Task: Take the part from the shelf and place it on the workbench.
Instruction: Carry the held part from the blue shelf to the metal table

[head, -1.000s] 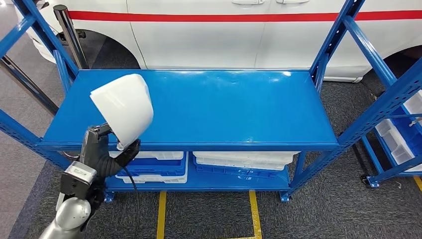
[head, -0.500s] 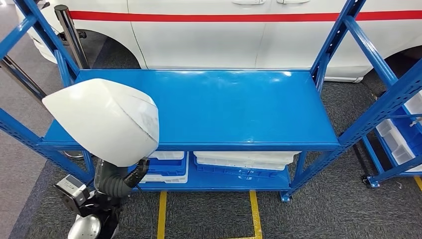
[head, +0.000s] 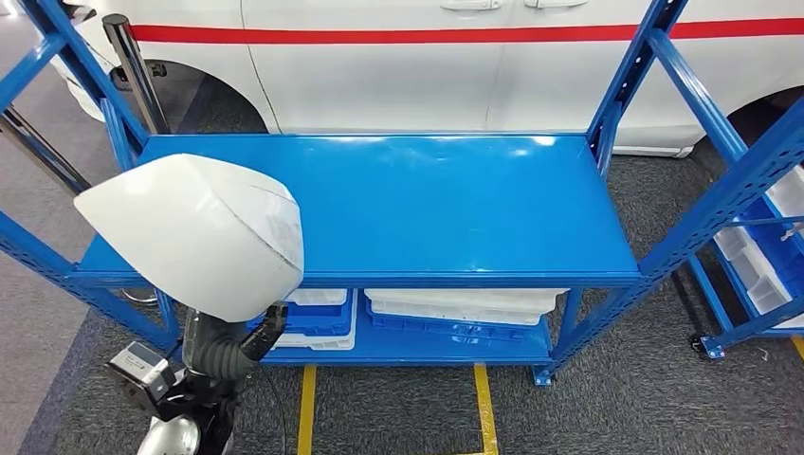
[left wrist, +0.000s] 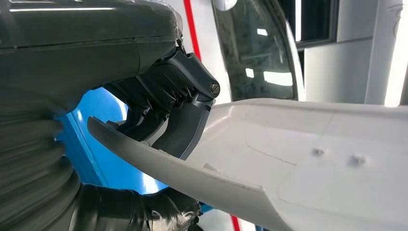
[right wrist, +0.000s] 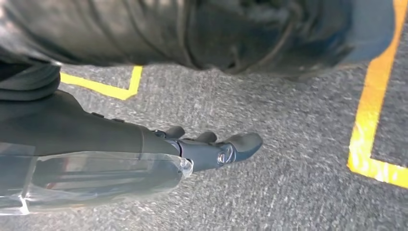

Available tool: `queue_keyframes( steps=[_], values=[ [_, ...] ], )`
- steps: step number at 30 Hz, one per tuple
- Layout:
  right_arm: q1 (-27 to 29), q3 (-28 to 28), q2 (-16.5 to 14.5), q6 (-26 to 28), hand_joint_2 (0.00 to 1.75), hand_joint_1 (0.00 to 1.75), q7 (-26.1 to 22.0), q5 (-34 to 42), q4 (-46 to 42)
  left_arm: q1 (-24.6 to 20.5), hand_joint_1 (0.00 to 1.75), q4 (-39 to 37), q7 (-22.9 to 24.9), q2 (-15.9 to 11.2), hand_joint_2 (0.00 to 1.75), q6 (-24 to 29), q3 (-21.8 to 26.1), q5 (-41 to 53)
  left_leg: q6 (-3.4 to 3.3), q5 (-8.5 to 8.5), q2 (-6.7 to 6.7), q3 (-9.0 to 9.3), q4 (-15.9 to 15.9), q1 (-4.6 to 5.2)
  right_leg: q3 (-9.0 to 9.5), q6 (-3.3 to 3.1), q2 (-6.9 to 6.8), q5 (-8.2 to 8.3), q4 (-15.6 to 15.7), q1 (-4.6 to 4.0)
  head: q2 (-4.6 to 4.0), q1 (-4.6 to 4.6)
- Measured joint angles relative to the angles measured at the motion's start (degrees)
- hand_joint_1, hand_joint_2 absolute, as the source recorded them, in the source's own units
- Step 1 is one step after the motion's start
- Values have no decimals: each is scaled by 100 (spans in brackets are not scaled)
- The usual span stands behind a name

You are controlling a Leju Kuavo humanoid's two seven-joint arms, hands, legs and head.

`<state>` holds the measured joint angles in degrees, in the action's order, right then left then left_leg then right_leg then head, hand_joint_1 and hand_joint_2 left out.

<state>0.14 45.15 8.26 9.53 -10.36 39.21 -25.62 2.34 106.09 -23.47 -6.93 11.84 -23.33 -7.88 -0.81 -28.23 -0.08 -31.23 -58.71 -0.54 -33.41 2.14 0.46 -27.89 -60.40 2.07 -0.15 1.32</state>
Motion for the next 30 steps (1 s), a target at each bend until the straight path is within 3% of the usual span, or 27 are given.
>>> queue_keyframes(
  steps=[4,6,8,9,10,11,13,15,18,20,23,24,26,30],
  values=[
    [-8,-1,3,13,0,0,26,13,-2,-6,175,0,4,5,175,15,-12,-21,118,-87,-4,-55,-102,-46,-1,-200,6,16,24,-54,0,-1],
    [-11,-1,7,11,0,0,54,21,-2,-14,175,0,4,4,175,15,-18,-49,138,-375,-1,-274,-586,-58,15,-273,-4,30,43,-70,0,-1],
    [-11,-1,10,8,0,0,67,22,-2,-15,175,0,4,3,175,14,-29,-88,132,-677,-1,-626,-1319,-56,12,-308,-9,26,41,-109,0,-1],
    [-10,-1,12,6,0,0,68,22,-2,-10,175,0,4,3,175,14,-37,-101,123,-715,-1,-744,-1547,-55,15,-318,-10,23,39,-130,0,-1],
    [-10,-1,13,1,0,0,68,23,-2,-7,175,0,4,3,175,14,-44,-104,104,-646,-1,-771,-1580,-51,22,-326,-9,19,37,-150,0,0],
    [-10,-1,14,-3,0,0,68,23,-2,-6,175,0,4,3,175,14,-48,-107,75,-479,-1,-693,-1393,-42,34,-331,-7,14,36,-164,0,-1],
    [-12,-1,9,-13,0,0,69,26,-2,-9,175,0,10,3,175,19,-52,-130,-12,-91,0,-368,-675,0,56,-332,-4,5,33,-183,0,0],
    [-13,-1,1,4,0,0,66,41,-2,-18,175,4,18,4,175,30,-58,-159,-70,64,1,-156,-165,49,34,-306,-6,8,25,-187,0,1],
    [-7,-3,-17,117,0,0,63,81,-9,-14,175,23,23,4,175,66,-73,-178,-104,91,3,-123,-15,60,11,-224,-16,28,40,-173,0,1],
    [-3,-3,-23,165,0,0,91,77,-31,-23,175,38,23,10,175,93,-80,-188,-152,151,18,-81,84,32,-47,-171,-19,-104,-123,-172,0,4],
    [1,-1,-21,144,0,0,133,73,-56,-34,175,40,26,18,175,101,-92,-193,-193,182,42,-72,124,35,-456,-110,-18,-590,-1018,-147,0,8],
    [3,-1,-18,140,0,0,138,78,-60,-31,175,40,27,18,175,102,-95,-194,-193,182,46,-76,119,39,-565,-90,-19,-663,-1254,-132,0,8],
    [14,-3,-13,163,0,0,132,91,-66,-29,175,39,30,18,175,105,-97,-197,-188,178,47,-79,104,39,-575,-57,-22,-566,-1297,-98,0,8],
    [25,-5,-13,192,0,0,120,99,-70,-28,175,39,30,18,175,110,-97,-201,-181,173,44,-80,89,36,-453,-44,-23,-384,-1068,-78,0,8]
  ],
)
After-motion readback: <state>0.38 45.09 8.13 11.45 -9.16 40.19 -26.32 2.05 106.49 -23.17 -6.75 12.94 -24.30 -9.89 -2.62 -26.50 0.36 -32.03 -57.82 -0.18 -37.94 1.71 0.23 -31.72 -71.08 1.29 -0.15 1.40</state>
